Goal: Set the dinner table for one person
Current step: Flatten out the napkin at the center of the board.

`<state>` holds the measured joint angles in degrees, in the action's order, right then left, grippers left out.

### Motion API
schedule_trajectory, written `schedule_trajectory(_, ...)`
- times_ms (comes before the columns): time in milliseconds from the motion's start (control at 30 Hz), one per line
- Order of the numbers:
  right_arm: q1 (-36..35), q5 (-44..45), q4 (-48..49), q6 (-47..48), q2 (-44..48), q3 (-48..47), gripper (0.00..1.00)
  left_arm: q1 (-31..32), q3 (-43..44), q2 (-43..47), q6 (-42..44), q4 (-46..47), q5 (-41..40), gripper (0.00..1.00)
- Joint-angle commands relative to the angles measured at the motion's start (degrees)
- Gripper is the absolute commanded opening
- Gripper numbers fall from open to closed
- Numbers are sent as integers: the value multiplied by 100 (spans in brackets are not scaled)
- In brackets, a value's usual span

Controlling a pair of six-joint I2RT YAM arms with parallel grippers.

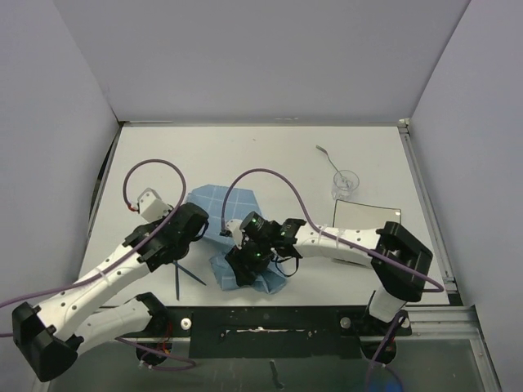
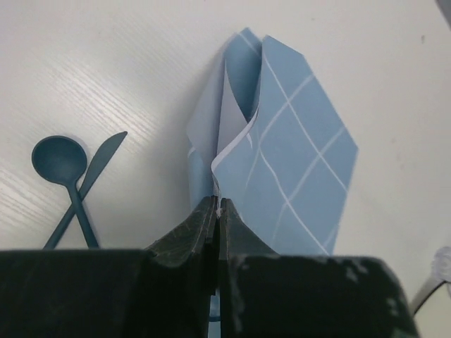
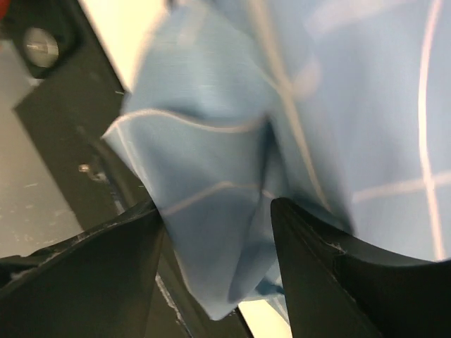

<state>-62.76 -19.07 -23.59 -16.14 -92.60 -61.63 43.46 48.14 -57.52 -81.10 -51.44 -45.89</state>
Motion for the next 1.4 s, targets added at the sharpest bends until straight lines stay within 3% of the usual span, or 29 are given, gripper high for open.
schedule_trajectory(0,241,163,-445,-333,-408,203,62,-143,29,579,269,77,-125,0)
schedule_trajectory(200,238,346,-454,-313,-450,285,63,-180,-38,626,266,49,-44,0)
schedule_trajectory(300,238,580,-534,-365,-444,202,56,-193,24,558,349,113,-28,0)
schedule_trajectory(333,241,628,-574,-359,-444,157,50,-197,51,526,387,127,-34,0)
schedule_trajectory(400,239,852,-711,-399,-427,57,9,-225,116,466,492,190,-43,0)
schedule_trajectory(433,245,1032,-814,-433,-418,-11,0,-267,154,446,606,254,-46,0)
schedule_trajectory(700,274,1504,-1670,-232,-16,-738,0,-1030,749,290,1964,917,277,0)
schedule_trajectory(933,377,2834,-3370,128,937,-1902,0,-1767,1990,241,3202,1114,460,0)
schedule_trajectory(1100,737,3341,-4230,244,1866,-2461,0,-1867,2878,369,3778,1097,214,0)
schedule_trajectory(1367,845,4272,-5076,493,2737,-2884,0,-1877,3371,769,4455,1067,-218,0)
